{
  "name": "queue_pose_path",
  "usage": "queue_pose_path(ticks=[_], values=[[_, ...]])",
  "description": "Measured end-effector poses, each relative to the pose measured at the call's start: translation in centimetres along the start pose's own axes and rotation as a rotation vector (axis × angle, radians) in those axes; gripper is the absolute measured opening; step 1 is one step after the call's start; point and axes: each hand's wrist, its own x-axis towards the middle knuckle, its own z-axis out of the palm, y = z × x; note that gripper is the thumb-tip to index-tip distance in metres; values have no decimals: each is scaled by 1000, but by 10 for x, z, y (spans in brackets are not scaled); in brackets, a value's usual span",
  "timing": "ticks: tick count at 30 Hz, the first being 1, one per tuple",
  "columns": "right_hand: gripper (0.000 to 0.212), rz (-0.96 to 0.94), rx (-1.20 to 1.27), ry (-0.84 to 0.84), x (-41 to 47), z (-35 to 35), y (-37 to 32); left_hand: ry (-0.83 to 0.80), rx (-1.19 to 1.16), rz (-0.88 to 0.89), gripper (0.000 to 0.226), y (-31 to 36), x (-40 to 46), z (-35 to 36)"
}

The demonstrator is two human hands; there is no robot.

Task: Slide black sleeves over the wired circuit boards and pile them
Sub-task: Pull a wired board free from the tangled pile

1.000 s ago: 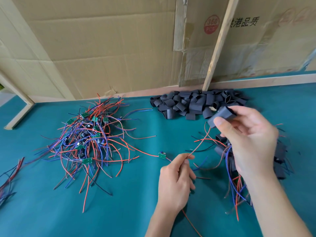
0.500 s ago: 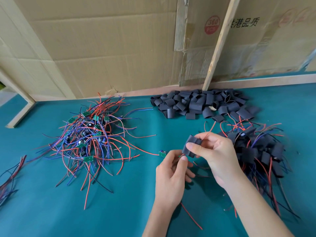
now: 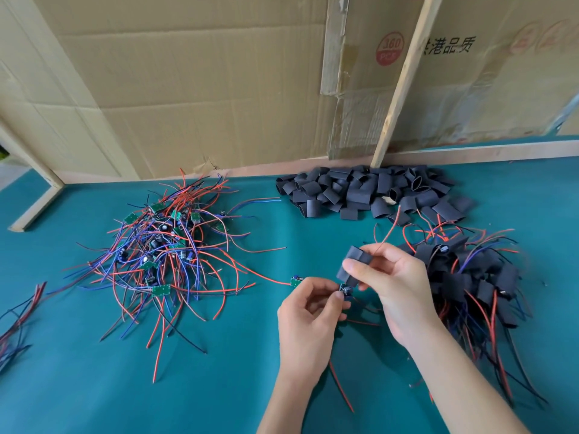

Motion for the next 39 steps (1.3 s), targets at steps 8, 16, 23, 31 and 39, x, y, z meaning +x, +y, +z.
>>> queue_pose_path(ticks=[8, 16, 23, 31, 39], values=[[28, -86, -329, -5, -6, 5, 1, 114, 61, 23, 21, -6, 1, 1], [32, 11, -329, -99, -11, 13, 6, 96, 81, 82, 26, -6, 0, -1], [20, 159, -108, -154, -12, 14, -3, 76, 9, 84, 11, -4, -1, -1], [46, 67, -518, 185, 9, -73, -71, 195, -53, 57, 13, -5, 0, 0], [23, -409, -1020, 266, 11, -71, -104, 531, -74, 73, 17, 0, -1, -2]])
